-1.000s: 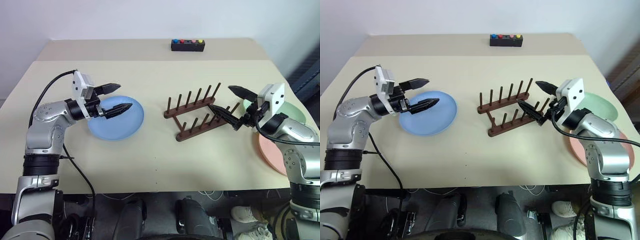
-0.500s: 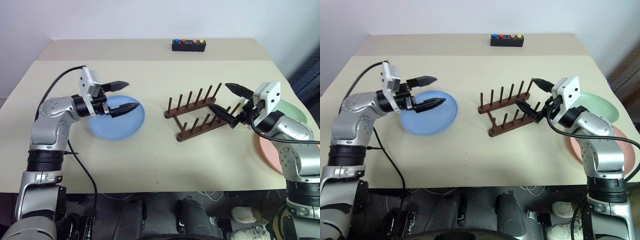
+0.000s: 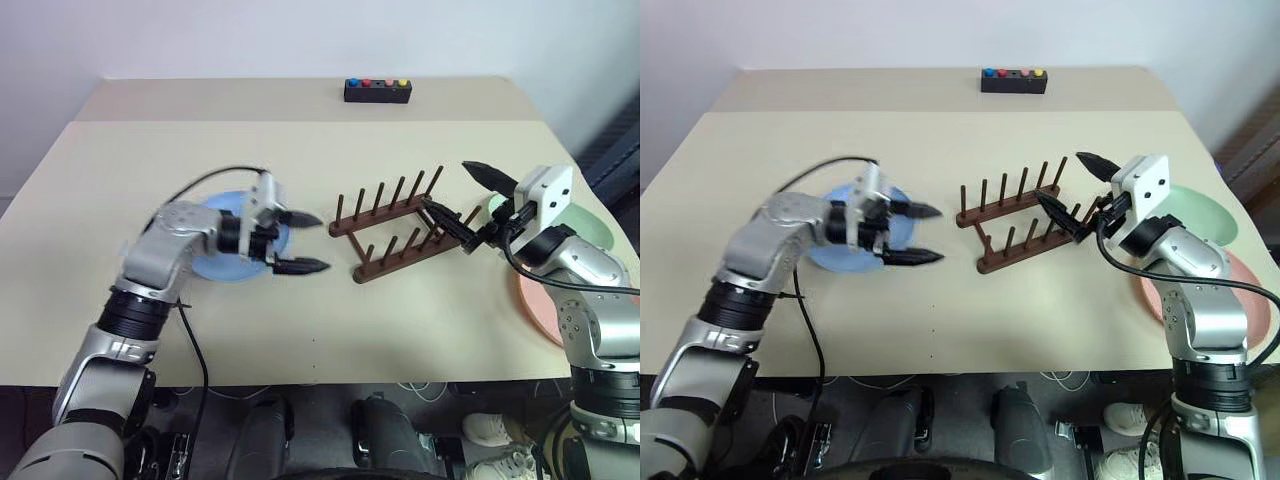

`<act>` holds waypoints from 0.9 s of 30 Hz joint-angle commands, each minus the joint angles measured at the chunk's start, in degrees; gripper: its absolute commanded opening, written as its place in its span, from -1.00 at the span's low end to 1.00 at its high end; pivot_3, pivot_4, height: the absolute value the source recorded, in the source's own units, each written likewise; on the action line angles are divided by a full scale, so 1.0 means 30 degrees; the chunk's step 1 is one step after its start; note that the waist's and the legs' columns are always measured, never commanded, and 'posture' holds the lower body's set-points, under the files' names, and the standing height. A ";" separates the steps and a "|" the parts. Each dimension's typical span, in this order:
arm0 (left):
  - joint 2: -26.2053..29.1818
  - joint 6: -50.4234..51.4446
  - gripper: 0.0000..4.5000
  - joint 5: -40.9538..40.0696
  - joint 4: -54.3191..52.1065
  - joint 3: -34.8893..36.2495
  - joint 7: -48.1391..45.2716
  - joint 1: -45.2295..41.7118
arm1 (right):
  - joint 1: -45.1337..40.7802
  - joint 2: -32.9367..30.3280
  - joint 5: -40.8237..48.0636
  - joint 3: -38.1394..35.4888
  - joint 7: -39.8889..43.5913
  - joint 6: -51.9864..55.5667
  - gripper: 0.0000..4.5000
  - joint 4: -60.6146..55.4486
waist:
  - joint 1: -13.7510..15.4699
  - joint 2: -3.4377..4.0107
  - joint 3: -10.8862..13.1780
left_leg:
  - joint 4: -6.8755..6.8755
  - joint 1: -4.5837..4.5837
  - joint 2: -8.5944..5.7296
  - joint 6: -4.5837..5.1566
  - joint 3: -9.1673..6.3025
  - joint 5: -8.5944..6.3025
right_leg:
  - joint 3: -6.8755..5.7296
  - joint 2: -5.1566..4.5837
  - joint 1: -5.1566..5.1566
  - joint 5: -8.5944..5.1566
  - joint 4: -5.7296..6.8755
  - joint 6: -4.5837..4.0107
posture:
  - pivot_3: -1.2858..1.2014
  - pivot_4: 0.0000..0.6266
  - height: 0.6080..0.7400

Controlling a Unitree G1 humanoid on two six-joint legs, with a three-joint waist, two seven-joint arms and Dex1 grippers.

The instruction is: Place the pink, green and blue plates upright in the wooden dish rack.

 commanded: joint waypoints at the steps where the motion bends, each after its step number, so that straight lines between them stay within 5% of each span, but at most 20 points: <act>1: -0.0238 0.1258 1.00 0.1064 -0.0824 -0.1020 0.1133 -0.0656 | 0.0122 -0.0070 -0.0250 -0.0554 -0.0189 -0.0744 0.98 -0.0255 | -0.0051 0.0000 0.0000 | 0.0000 0.0001 0.0004 0.0001 0.0000 -0.0001 | 0.0003 0.0006 -0.0003 0.0000 0.0000 0.0000 | 0.03 -0.52 1.00; 27: -0.4260 0.4932 1.00 0.5016 -0.1512 -0.4398 0.7514 -0.0409 | 0.1299 -0.0067 -0.0371 -0.1167 -0.0869 -0.1336 0.98 -0.0778 | 0.0036 0.0001 -0.0001 | 0.0010 0.0004 0.0007 0.0001 0.0004 -0.0001 | 0.0029 0.0016 -0.0006 0.0000 0.0005 -0.0001 | 0.03 -0.52 1.00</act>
